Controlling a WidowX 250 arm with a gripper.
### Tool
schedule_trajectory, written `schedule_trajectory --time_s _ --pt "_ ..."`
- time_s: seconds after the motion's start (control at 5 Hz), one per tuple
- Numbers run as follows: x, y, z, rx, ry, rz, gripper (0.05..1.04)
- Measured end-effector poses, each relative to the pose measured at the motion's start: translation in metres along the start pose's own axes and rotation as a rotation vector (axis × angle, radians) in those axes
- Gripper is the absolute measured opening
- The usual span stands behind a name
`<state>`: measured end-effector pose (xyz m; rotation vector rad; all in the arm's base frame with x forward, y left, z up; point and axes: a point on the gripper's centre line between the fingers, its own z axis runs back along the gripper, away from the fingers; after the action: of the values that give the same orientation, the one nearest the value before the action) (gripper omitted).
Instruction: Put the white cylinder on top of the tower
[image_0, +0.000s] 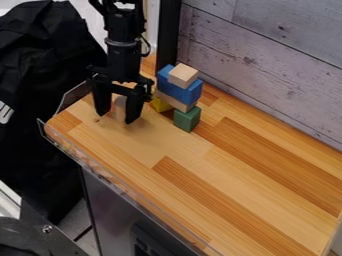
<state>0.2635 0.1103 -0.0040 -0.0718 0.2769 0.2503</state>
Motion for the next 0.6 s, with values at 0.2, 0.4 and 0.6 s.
schedule_trajectory --time_s 0.2,0.4,0.6 --pt "0.002 0.0 -0.001 0.0 -0.009 0.01 0.478" --pt "0.002 -0.001 -0.001 -0.005 -0.022 0.017 0.478" --pt "-0.008 -0.003 0.026 -0.004 -0.07 0.032 0.478"
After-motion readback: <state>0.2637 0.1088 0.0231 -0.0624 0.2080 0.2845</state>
